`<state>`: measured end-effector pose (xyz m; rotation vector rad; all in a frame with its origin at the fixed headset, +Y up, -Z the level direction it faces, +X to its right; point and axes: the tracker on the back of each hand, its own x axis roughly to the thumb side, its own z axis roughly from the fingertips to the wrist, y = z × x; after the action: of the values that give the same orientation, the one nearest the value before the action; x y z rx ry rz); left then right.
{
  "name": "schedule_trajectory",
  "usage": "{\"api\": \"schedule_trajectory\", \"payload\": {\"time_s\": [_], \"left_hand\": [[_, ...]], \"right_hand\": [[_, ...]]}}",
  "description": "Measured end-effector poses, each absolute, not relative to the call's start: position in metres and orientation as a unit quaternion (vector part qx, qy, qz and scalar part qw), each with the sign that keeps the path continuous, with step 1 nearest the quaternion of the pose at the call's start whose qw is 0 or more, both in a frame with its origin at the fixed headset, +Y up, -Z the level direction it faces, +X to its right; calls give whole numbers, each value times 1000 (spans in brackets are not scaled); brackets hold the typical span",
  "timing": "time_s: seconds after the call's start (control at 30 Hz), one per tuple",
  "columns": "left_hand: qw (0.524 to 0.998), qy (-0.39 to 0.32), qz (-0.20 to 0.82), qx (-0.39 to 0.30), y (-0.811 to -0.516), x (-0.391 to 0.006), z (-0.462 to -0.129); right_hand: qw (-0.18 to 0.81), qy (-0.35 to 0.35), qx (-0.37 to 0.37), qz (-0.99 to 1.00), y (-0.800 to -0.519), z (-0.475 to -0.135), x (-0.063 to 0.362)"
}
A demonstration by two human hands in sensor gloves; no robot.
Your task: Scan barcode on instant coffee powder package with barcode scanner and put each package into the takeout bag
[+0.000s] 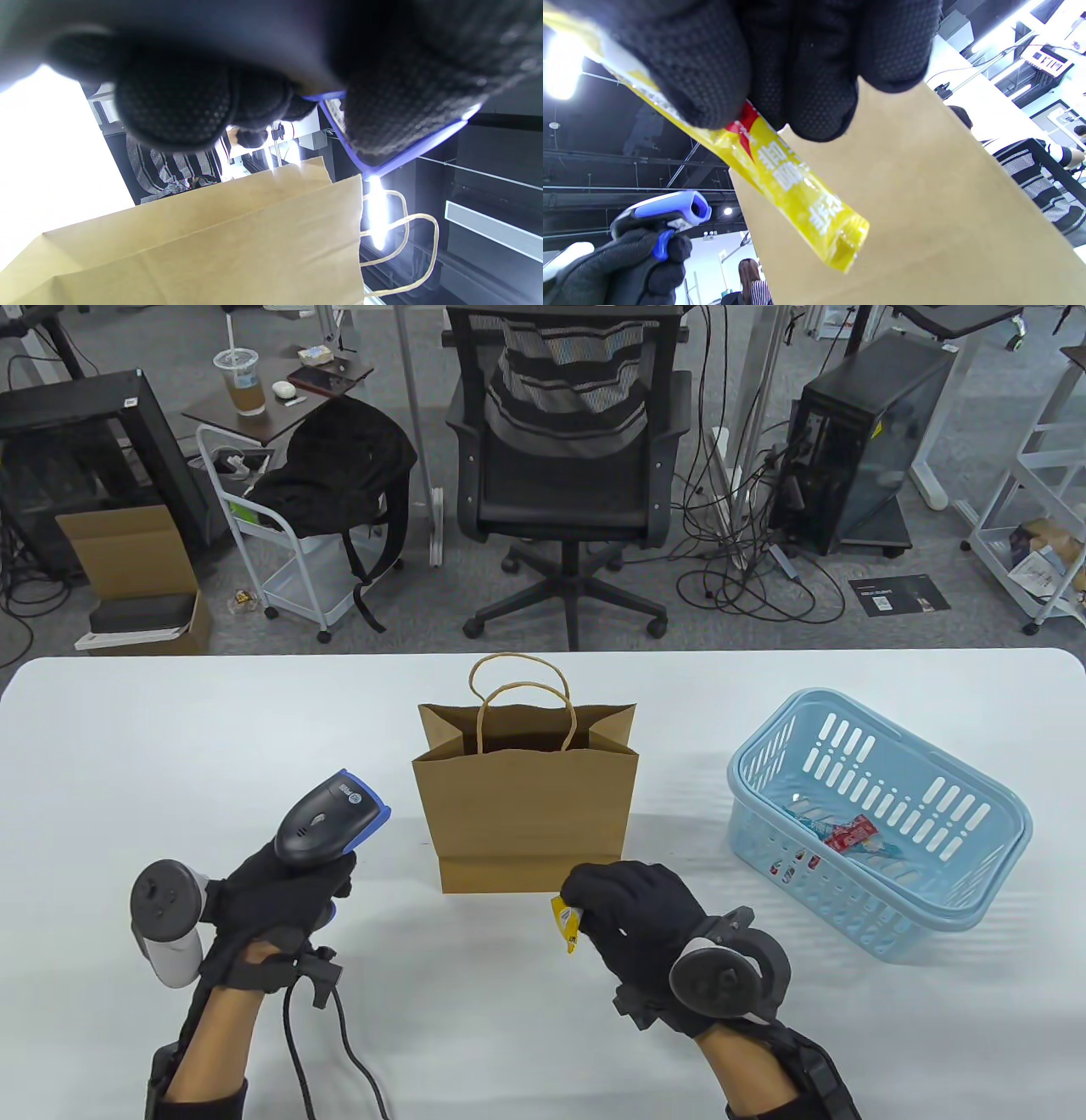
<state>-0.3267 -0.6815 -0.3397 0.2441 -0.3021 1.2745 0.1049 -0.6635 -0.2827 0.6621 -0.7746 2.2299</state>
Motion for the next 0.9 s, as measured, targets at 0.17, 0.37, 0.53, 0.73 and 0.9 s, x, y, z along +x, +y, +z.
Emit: {"api": "schedule_trajectory", "payload": {"time_s": [0.17, 0.37, 0.53, 0.73, 0.9], "left_hand": [[787, -141, 592, 105, -683, -326, -341], [780, -142, 600, 106, -682, -328, -341], [779, -145, 600, 109, -681, -329, -341], [775, -145, 605, 110, -680, -330, -340], [774, -146, 606, 110, -679, -329, -340]], "right_hand": [[354, -311, 247, 847, -635, -282, 106], [355, -354, 246, 829, -579, -286, 103], [350, -370, 245, 825, -545, -293, 104], [365, -393, 200, 820, -525, -303, 115], [393, -392, 148, 818, -528, -318, 129]]}}
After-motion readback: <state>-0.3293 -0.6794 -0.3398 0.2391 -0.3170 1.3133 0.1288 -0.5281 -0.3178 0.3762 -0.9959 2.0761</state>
